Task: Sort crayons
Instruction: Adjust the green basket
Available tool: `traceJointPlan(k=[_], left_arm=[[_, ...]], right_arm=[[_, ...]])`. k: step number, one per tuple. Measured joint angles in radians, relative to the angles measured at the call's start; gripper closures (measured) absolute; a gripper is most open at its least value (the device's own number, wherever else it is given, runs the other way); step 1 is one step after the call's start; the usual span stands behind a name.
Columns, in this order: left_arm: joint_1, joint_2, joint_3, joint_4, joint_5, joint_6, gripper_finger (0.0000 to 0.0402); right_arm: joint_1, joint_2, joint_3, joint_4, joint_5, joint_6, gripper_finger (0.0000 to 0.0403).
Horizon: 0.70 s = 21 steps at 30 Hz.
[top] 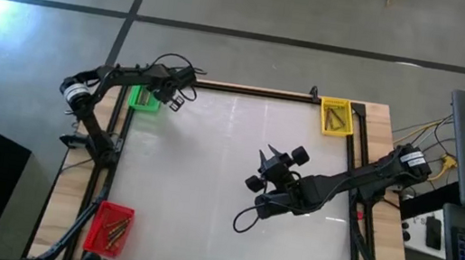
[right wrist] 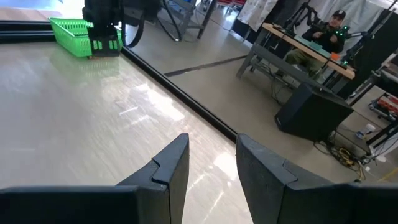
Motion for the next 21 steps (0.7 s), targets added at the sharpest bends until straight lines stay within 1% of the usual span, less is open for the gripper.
traceJointPlan(k=[5, 7, 9, 17, 19, 21], left_arm=[[0.000, 0.028, -0.004, 0.009, 0.018, 0.017, 0.0365], [0.000, 0.035, -0.003, 0.017, 0.023, 0.017, 0.0389], [0.000, 0.044, -0.003, 0.024, 0.036, 0.015, 0.0394], [-0.017, 0.047, 0.000, 0.012, 0.011, -0.024, 0.0400], [-0.021, 0.047, 0.000, 0.021, 0.050, -0.010, 0.0400], [-0.030, 0.047, 0.000, 0.044, 0.160, 0.019, 0.0401]], right_arm=[[0.000, 0.000, 0.000, 0.000, 0.000, -0.006, 0.0280], [0.000, 0.000, 0.000, 0.000, 0.000, -0.006, 0.0280], [0.000, 0.000, 0.000, 0.000, 0.000, -0.006, 0.0280], [0.000, 0.000, 0.000, -0.001, 0.000, -0.007, 0.0280], [0.000, 0.000, 0.000, 0.000, 0.000, -0.008, 0.0280], [0.000, 0.000, 0.000, -0.001, 0.000, -0.008, 0.0280]])
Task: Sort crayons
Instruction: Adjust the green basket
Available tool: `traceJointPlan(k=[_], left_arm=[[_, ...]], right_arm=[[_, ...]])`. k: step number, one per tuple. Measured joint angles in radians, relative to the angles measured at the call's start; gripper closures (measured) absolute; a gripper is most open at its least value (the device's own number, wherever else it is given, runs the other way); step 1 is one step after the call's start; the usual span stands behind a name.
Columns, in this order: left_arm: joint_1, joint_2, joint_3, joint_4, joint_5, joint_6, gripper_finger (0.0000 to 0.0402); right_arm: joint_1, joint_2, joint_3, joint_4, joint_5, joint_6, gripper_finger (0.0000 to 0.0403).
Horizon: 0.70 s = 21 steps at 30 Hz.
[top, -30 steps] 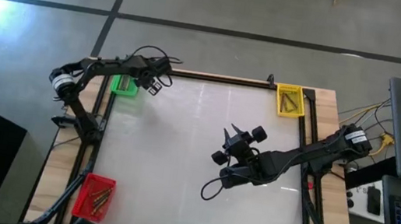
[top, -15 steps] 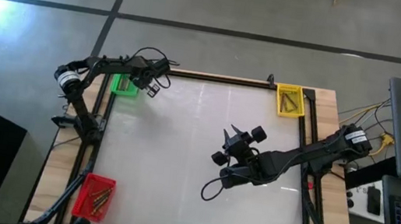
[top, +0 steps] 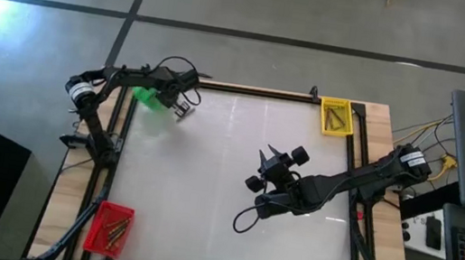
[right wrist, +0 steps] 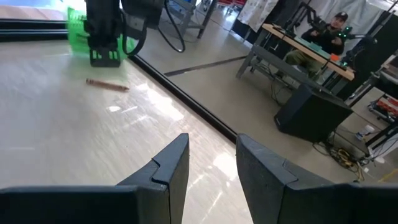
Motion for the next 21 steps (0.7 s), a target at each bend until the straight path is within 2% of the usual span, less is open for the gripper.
traceJointPlan(k=[3, 13, 21], left_arm=[[-0.036, 0.001, 0.000, 0.034, 0.076, 0.013, 0.0401], [-0.138, -0.010, 0.040, 0.021, 0.111, 0.001, 0.0401], [-0.139, -0.025, 0.103, -0.008, 0.106, -0.006, 0.0401]], right_arm=[[0.000, 0.000, 0.000, 0.000, 0.000, -0.001, 0.0280], [0.000, 0.000, 0.000, 0.000, -0.007, -0.001, 0.0280], [0.000, 0.000, 0.000, -0.003, -0.012, -0.001, 0.0280]])
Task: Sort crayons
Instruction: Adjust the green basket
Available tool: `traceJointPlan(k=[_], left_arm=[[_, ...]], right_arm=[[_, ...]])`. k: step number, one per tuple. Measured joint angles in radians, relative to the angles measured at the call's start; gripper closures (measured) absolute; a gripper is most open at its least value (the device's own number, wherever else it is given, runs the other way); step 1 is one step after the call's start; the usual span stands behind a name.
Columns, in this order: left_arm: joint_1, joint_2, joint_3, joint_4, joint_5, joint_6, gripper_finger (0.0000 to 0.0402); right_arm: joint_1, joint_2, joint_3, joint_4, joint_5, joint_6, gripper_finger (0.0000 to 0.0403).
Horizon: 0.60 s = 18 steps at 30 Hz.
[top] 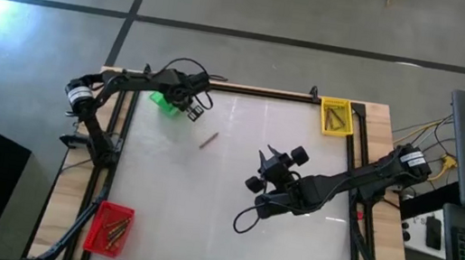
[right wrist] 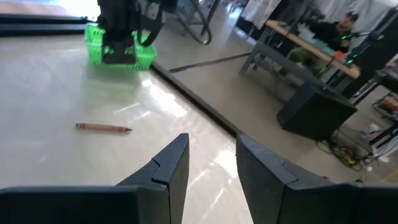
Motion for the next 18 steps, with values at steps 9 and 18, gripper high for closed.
traceJointPlan(k=[9, 18], left_arm=[[0.014, -0.029, -0.070, 0.009, -0.005, -0.063, 0.0401], [0.046, -0.155, -0.206, 0.140, 0.058, -0.101, 0.0401]], right_arm=[[0.000, 0.000, 0.000, -0.015, -0.073, 0.000, 0.0280], [0.000, 0.000, 0.000, -0.026, -0.093, 0.003, 0.0280]])
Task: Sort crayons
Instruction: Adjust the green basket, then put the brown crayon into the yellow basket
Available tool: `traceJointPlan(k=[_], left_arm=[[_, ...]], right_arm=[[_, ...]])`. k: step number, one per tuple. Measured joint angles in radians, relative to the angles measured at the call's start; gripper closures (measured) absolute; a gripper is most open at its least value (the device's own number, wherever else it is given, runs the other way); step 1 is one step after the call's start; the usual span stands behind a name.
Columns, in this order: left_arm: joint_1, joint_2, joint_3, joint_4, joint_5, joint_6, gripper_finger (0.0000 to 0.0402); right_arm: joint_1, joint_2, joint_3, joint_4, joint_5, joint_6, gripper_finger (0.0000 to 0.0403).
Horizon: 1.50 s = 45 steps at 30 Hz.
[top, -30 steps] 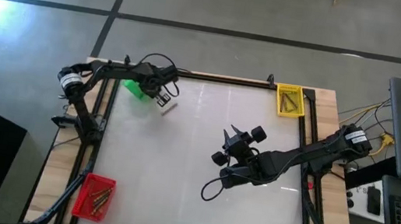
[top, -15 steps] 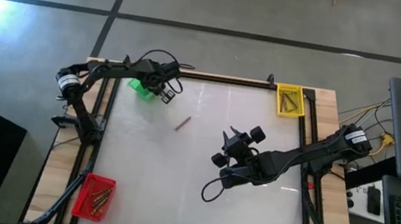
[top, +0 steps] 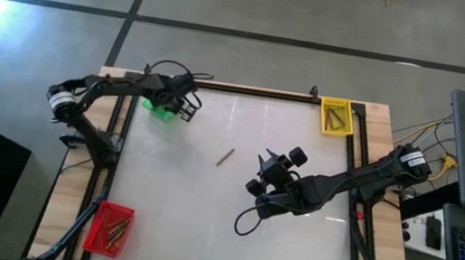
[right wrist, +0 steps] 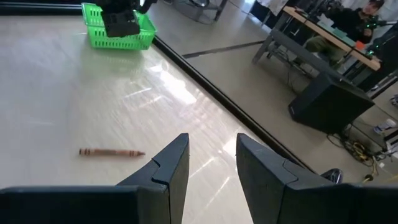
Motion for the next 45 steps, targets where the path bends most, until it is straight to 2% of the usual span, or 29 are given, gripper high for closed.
traceJointPlan(k=[2, 4, 7, 12, 15, 22, 27, 34, 36, 41, 45], left_arm=[[0.015, -0.027, -0.026, 0.034, 0.051, -0.013, 0.0401], [0.029, -0.047, -0.037, 0.040, 0.056, -0.029, 0.0401], [0.041, -0.068, -0.047, 0.022, 0.011, -0.064, 0.0401], [0.052, -0.081, -0.050, 0.026, 0.003, -0.087, 0.0401], [0.070, -0.074, -0.050, 0.025, -0.049, -0.082, 0.0392], [0.111, -0.051, -0.050, 0.021, -0.061, -0.079, 0.0329], [0.134, -0.052, -0.044, 0.022, -0.146, -0.047, 0.0268], [0.140, -0.064, -0.005, 0.028, -0.152, 0.082, 0.0205], [0.140, -0.070, 0.006, 0.038, -0.146, 0.114, 0.0193], [0.143, -0.085, -0.004, 0.107, -0.049, 0.226, 0.0170], [0.152, -0.103, -0.018, 0.137, -0.044, 0.265, 0.0157]], right_arm=[[0.000, 0.000, 0.002, 0.000, -0.001, 0.000, 0.0280], [0.000, 0.000, 0.005, 0.000, -0.002, 0.000, 0.0280], [0.000, 0.000, 0.006, 0.000, -0.005, 0.000, 0.0280], [0.000, 0.000, 0.006, 0.000, -0.007, 0.000, 0.0280], [0.000, 0.000, 0.006, 0.000, -0.007, 0.000, 0.0280], [0.000, 0.000, 0.005, 0.000, -0.026, 0.000, 0.0280], [0.000, 0.000, 0.005, 0.001, -0.026, 0.007, 0.0280], [0.000, 0.000, 0.005, 0.005, -0.027, 0.026, 0.0280], [-0.002, 0.000, 0.003, 0.004, -0.029, 0.038, 0.0280], [-0.002, 0.000, -0.006, -0.011, -0.072, 0.088, 0.0280], [-0.002, 0.000, -0.006, -0.068, -0.083, 0.161, 0.0280]])
